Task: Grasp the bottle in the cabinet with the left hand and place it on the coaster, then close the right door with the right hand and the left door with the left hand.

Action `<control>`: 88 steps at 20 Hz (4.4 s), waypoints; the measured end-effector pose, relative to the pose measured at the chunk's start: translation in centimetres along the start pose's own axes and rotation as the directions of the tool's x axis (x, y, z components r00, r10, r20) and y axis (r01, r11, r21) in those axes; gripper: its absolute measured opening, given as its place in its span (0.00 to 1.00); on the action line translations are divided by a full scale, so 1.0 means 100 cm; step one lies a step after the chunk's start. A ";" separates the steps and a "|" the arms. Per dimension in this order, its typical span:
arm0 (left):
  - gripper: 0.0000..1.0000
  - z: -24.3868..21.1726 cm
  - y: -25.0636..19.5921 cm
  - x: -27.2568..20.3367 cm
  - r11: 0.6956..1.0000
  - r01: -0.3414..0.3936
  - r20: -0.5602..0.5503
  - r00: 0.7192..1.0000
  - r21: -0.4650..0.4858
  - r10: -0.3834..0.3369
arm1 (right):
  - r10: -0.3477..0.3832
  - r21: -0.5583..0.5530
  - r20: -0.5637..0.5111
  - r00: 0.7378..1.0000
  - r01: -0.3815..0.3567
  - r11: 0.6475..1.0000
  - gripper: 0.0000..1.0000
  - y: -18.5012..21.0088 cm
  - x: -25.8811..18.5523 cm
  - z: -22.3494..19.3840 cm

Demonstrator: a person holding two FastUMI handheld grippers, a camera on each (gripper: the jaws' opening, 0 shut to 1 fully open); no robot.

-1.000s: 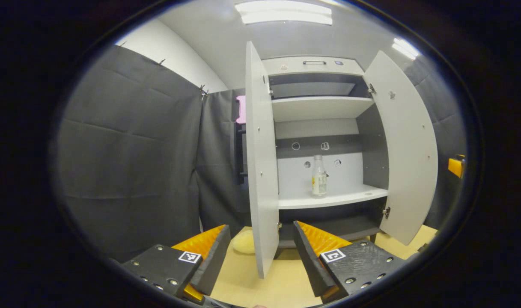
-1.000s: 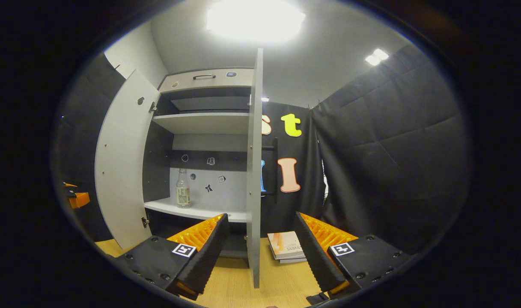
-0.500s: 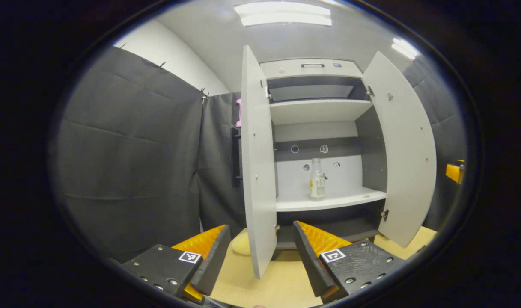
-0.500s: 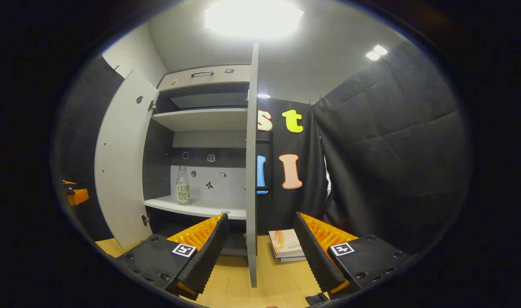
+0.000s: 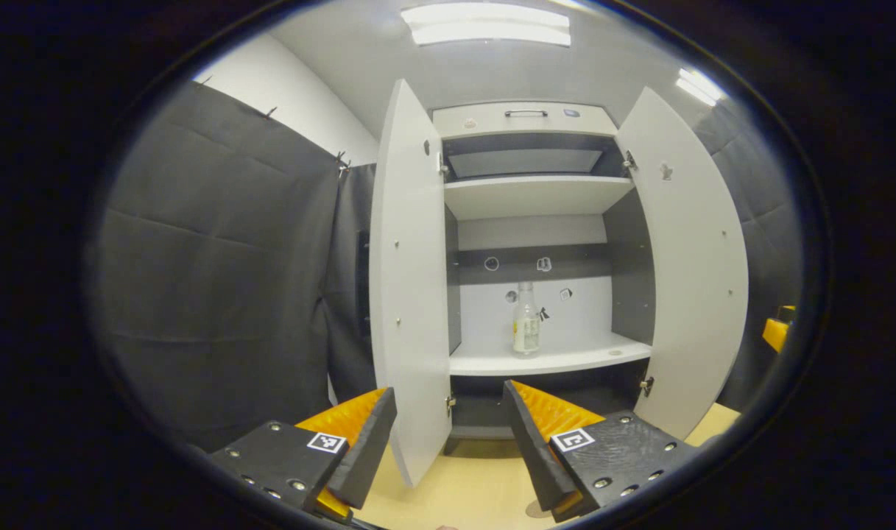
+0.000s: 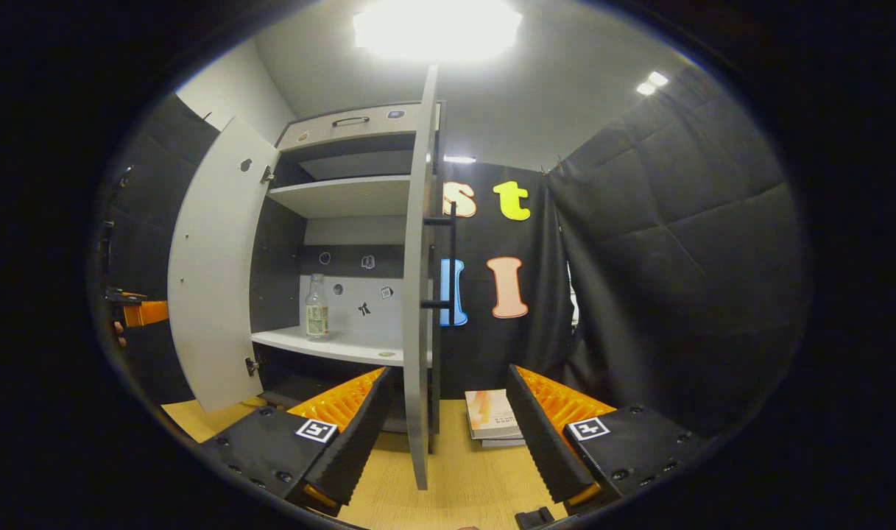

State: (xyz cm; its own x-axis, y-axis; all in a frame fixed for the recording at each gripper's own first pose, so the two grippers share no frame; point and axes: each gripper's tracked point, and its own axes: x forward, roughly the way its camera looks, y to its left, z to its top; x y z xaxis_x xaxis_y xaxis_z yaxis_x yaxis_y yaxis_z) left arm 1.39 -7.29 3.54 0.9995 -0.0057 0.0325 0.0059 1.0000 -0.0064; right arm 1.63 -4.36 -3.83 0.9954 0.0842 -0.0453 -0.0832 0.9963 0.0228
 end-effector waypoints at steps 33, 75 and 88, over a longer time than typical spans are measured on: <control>0.85 0.019 -0.160 0.392 0.938 0.332 -0.042 0.940 -0.096 -0.337 | -0.302 -0.072 -0.141 0.943 0.294 0.953 0.98 -0.029 0.014 -0.060; 0.43 -0.070 -0.168 0.148 0.924 0.357 -0.058 0.928 -0.140 -0.367 | -0.032 -0.059 -0.181 0.983 0.022 0.998 0.98 -0.032 -0.054 -0.077; 0.44 -0.191 -0.193 0.065 0.885 0.434 -0.139 0.878 -0.168 -0.457 | -0.040 -0.058 -0.231 0.972 0.027 0.998 0.98 -0.029 -0.062 -0.103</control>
State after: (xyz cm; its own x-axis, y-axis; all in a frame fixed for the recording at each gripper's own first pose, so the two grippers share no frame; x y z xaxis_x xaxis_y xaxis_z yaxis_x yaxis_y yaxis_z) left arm 8.37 -26.78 -15.26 0.8798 -0.4629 -0.1079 0.4443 0.8816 -0.1595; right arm -4.75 -7.62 -13.86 0.9601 0.0465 -0.2758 -0.0587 0.9976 -0.0362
